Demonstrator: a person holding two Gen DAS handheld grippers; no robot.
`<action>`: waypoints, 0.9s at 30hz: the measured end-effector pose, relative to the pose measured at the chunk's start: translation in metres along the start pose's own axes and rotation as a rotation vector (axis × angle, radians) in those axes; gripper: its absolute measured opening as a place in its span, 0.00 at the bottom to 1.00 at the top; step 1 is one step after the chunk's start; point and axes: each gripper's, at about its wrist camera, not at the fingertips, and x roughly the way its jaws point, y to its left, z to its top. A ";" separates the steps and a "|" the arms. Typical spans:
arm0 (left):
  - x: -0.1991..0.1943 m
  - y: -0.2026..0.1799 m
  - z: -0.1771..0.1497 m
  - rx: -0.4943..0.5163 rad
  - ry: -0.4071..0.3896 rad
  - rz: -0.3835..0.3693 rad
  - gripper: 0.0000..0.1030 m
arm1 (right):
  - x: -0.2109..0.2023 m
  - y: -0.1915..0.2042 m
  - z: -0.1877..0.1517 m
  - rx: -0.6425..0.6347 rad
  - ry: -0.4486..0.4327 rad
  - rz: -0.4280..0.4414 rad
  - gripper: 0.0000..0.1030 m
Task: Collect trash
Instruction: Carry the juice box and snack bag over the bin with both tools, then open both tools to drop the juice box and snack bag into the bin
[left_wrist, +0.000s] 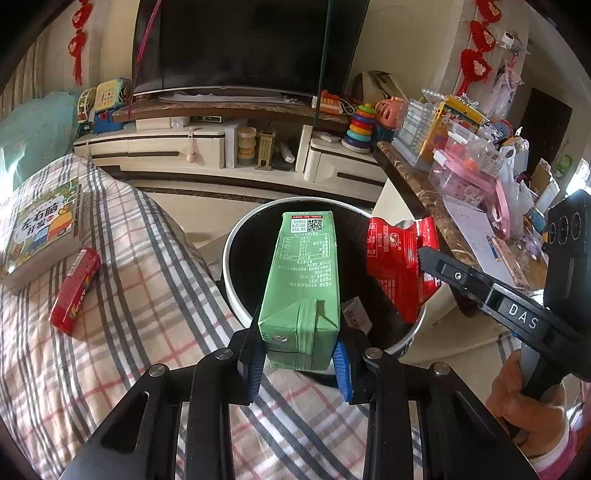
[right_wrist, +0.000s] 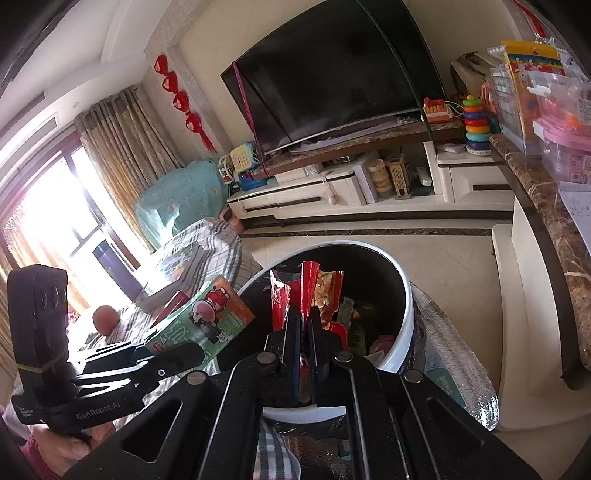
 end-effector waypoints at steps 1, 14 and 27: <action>0.003 0.000 0.002 0.001 0.003 0.002 0.29 | 0.002 -0.001 0.001 0.001 0.003 0.000 0.03; 0.027 0.002 0.016 -0.007 0.033 0.002 0.29 | 0.020 -0.011 0.005 0.024 0.037 -0.007 0.03; 0.037 0.000 0.023 0.001 0.039 0.010 0.29 | 0.025 -0.011 0.008 0.013 0.055 -0.023 0.07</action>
